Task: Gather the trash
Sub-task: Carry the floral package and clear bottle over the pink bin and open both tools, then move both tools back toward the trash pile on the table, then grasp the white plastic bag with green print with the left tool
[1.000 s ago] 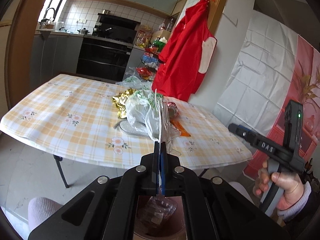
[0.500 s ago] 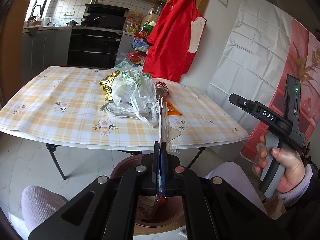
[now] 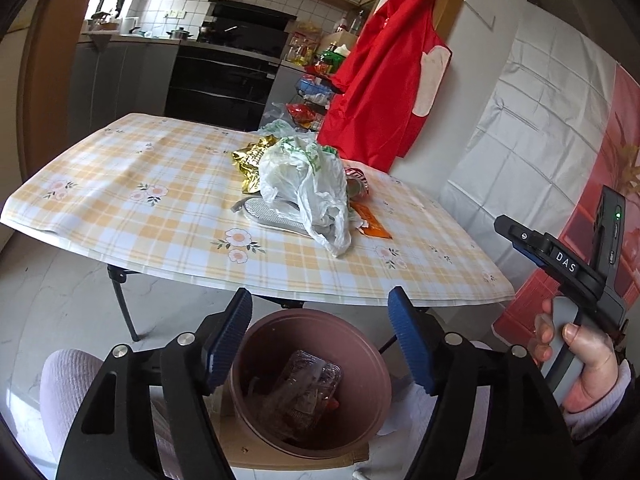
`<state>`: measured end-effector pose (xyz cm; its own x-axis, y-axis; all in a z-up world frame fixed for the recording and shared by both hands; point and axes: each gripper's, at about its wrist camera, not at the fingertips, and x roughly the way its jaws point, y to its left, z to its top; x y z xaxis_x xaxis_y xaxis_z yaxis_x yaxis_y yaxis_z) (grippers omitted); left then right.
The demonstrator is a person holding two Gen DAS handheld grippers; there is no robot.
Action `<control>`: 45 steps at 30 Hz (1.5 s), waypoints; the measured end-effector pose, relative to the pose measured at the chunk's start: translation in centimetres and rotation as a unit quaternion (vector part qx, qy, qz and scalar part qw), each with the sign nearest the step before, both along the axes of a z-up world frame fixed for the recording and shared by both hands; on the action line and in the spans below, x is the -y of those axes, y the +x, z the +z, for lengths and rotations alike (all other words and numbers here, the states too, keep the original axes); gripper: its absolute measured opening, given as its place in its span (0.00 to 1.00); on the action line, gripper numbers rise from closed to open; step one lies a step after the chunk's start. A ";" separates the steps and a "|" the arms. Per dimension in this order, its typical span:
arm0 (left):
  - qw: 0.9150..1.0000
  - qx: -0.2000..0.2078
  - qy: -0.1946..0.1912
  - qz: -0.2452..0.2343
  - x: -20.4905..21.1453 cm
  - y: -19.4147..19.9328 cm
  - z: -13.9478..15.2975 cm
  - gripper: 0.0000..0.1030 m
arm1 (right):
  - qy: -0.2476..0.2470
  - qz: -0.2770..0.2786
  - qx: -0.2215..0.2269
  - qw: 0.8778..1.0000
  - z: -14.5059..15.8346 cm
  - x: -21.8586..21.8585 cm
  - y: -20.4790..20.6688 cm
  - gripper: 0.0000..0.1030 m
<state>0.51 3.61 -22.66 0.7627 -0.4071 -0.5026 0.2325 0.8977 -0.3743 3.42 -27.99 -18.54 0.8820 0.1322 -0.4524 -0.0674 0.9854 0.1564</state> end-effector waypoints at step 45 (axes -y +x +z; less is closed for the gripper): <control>0.992 -0.006 0.121 -0.046 8.2 23.7 0.6 0.79 | 0.002 -0.023 -0.095 0.995 -8.4 6.0 12.6 0.85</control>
<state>24.24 -4.56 -22.08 0.7214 -0.3401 -0.6033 0.3138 0.9371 -0.1532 15.98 -34.03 -26.94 0.7853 0.0952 -0.6118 0.0090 0.9862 0.1650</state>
